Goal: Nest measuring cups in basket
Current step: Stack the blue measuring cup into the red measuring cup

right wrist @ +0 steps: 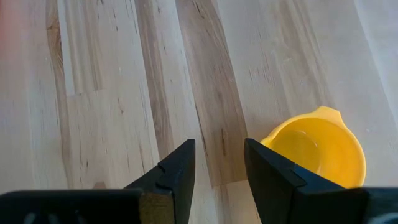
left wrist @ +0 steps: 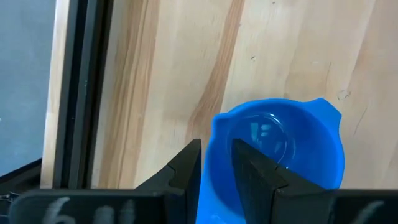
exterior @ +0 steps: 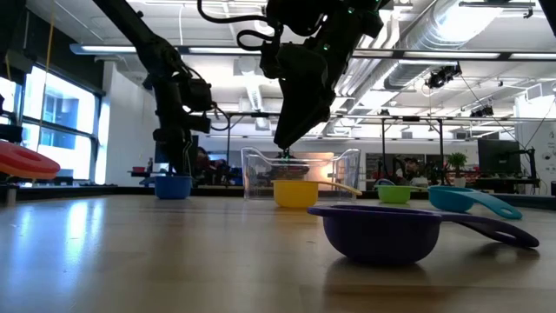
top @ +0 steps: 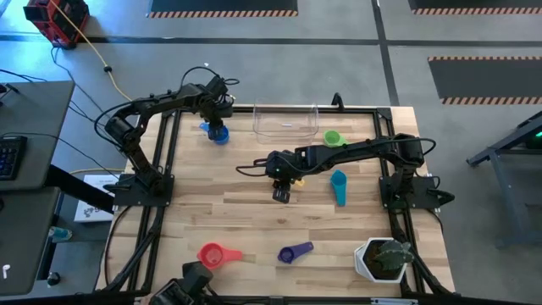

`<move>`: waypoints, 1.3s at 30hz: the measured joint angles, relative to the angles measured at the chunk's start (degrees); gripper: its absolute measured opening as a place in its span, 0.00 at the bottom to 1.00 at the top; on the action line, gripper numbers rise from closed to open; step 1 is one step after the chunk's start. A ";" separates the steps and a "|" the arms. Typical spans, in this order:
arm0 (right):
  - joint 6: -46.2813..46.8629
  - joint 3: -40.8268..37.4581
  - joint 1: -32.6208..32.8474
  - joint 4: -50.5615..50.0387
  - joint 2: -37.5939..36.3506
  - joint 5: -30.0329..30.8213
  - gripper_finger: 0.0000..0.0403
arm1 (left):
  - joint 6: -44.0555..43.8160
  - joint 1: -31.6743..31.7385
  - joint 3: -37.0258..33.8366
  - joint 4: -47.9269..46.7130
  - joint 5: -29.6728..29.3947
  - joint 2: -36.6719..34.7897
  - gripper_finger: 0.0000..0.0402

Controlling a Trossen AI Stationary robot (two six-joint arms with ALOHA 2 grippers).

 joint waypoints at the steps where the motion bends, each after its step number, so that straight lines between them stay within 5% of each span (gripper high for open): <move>1: 0.00 0.00 -0.01 0.01 0.00 0.01 0.32 | 0.02 -0.06 0.00 0.09 -0.02 0.00 0.19; 39: 0.23 0.00 -0.01 0.19 0.02 0.00 0.32 | 1.04 -0.11 0.00 0.80 -1.44 0.00 0.19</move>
